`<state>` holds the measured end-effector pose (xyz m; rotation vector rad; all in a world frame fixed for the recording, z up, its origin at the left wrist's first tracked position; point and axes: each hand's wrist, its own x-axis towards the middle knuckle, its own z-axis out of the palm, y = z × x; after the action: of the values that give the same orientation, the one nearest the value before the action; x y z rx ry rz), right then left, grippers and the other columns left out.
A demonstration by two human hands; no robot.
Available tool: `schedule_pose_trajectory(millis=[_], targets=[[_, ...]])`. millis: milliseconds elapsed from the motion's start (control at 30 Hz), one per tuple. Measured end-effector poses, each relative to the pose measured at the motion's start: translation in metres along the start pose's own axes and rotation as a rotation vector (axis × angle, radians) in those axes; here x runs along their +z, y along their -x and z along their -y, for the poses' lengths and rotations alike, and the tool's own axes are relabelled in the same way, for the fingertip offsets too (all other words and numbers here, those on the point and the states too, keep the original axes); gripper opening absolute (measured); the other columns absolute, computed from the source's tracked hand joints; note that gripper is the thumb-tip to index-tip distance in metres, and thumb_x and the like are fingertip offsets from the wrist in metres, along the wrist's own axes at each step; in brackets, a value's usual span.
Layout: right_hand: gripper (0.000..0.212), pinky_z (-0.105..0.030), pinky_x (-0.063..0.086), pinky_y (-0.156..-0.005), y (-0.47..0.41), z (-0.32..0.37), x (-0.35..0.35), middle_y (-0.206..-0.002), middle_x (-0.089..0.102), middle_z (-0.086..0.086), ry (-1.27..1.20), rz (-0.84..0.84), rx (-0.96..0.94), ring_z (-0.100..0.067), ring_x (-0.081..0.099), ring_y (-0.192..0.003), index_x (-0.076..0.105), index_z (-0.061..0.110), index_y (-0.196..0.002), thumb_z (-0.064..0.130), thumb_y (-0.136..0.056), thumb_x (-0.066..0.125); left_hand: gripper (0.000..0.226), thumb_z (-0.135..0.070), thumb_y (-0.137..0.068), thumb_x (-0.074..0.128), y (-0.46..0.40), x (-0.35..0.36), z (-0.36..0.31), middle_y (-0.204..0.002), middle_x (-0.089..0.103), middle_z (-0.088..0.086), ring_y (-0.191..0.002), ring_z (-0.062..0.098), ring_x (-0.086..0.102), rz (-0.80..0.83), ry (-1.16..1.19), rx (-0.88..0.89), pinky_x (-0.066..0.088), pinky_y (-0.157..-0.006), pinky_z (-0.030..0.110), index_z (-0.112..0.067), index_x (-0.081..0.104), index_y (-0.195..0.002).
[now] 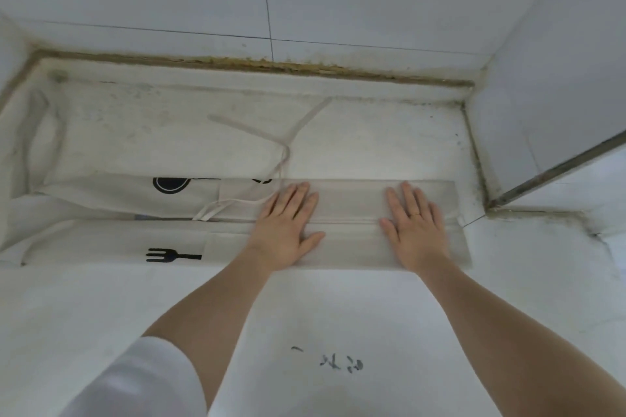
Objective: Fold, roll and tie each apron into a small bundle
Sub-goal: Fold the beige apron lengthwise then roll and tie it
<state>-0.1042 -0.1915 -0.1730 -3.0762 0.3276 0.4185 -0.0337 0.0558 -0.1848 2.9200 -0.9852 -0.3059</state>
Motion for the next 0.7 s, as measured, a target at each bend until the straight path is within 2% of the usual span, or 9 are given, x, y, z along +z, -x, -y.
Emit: schedule_pose_trajectory(millis=[133,200,300,367,433,500,533,600,700], targets=[[0.078,-0.034,-0.003,-0.119,0.002,-0.038,-0.003,-0.159,-0.010,-0.005,-0.013,0.011,0.069,-0.019,-0.009,-0.147,-0.004,0.020,-0.152,0.060,-0.085,-0.006,0.076,-0.063,-0.087,0.015,-0.004,-0.005,-0.005,-0.148,0.039,0.007,-0.132,0.026,0.042,0.025,0.000,-0.051,0.014,-0.108,0.037,-0.016,0.044,-0.140],[0.071,-0.035,-0.003,-0.120,0.001,-0.038,-0.005,-0.159,-0.011,-0.009,-0.005,0.023,0.119,-0.021,-0.011,-0.146,-0.005,0.014,-0.151,0.054,-0.094,0.007,0.081,-0.066,-0.084,0.003,-0.004,-0.007,-0.010,-0.157,0.015,0.001,-0.144,0.020,0.019,0.040,-0.022,-0.080,0.001,-0.113,0.034,-0.021,0.023,-0.149],[0.066,-0.040,-0.006,-0.119,0.000,-0.011,-0.016,-0.158,-0.008,-0.014,-0.013,0.005,0.169,-0.026,-0.008,-0.146,-0.001,0.005,-0.150,0.044,-0.099,0.014,0.064,-0.052,-0.096,0.026,-0.005,-0.006,-0.018,-0.159,-0.004,-0.003,-0.146,0.016,-0.002,0.048,0.059,-0.127,-0.005,-0.116,0.032,-0.023,0.008,-0.151],[0.064,-0.040,-0.006,-0.117,-0.001,0.021,-0.024,-0.159,-0.007,-0.011,-0.065,-0.058,0.031,-0.025,-0.006,-0.146,0.003,0.008,-0.151,0.041,-0.096,0.009,0.055,-0.030,-0.099,0.038,-0.004,-0.007,-0.018,-0.158,0.007,0.003,-0.146,0.020,0.006,-0.009,0.186,-0.098,0.001,-0.116,0.027,-0.016,0.019,-0.149],[0.073,-0.038,-0.002,-0.117,0.001,0.060,-0.033,-0.159,-0.002,-0.010,-0.142,-0.074,-0.194,-0.025,0.000,-0.147,0.013,0.010,-0.151,0.041,-0.086,0.001,0.042,-0.013,-0.097,0.039,0.000,-0.018,-0.017,-0.148,0.035,0.014,-0.137,0.027,0.032,-0.065,0.437,-0.074,0.017,-0.113,0.025,-0.005,0.041,-0.139],[0.065,-0.037,0.003,-0.117,0.004,0.103,-0.041,-0.159,0.004,-0.011,-0.199,-0.053,-0.375,-0.027,0.006,-0.146,0.028,0.008,-0.146,0.034,-0.087,0.015,0.040,-0.022,-0.096,0.032,0.012,-0.031,-0.010,-0.117,0.059,0.021,-0.109,0.032,0.054,-0.169,0.550,-0.089,0.039,-0.097,0.035,0.000,0.059,-0.117],[0.056,-0.036,0.005,-0.117,0.004,0.117,-0.045,-0.159,0.005,-0.010,-0.213,-0.040,-0.427,-0.027,0.007,-0.146,0.033,0.008,-0.143,0.026,-0.090,0.029,0.045,-0.027,-0.094,0.028,0.015,-0.035,-0.008,-0.103,0.061,0.019,-0.096,0.032,0.056,-0.248,0.559,-0.128,0.043,-0.086,0.038,0.000,0.061,-0.107],[0.051,-0.034,0.009,-0.116,0.000,0.156,-0.052,-0.159,0.004,-0.006,-0.241,-0.036,-0.499,-0.024,0.006,-0.146,0.033,0.010,-0.140,0.016,-0.091,0.045,0.038,-0.024,-0.095,0.031,0.032,-0.044,0.014,-0.100,0.060,0.015,-0.090,0.032,0.056,-0.380,0.591,-0.278,0.044,-0.077,0.039,-0.002,0.061,-0.104],[0.045,-0.036,0.021,-0.112,-0.007,0.197,-0.060,-0.158,0.007,-0.005,-0.221,-0.033,-0.527,-0.024,0.013,-0.143,0.038,0.009,-0.136,0.011,-0.092,0.043,0.024,-0.013,-0.096,0.040,0.054,-0.048,0.054,-0.110,0.059,0.009,-0.096,0.029,0.057,-0.434,0.603,-0.491,0.046,-0.080,0.038,-0.009,0.058,-0.111]])
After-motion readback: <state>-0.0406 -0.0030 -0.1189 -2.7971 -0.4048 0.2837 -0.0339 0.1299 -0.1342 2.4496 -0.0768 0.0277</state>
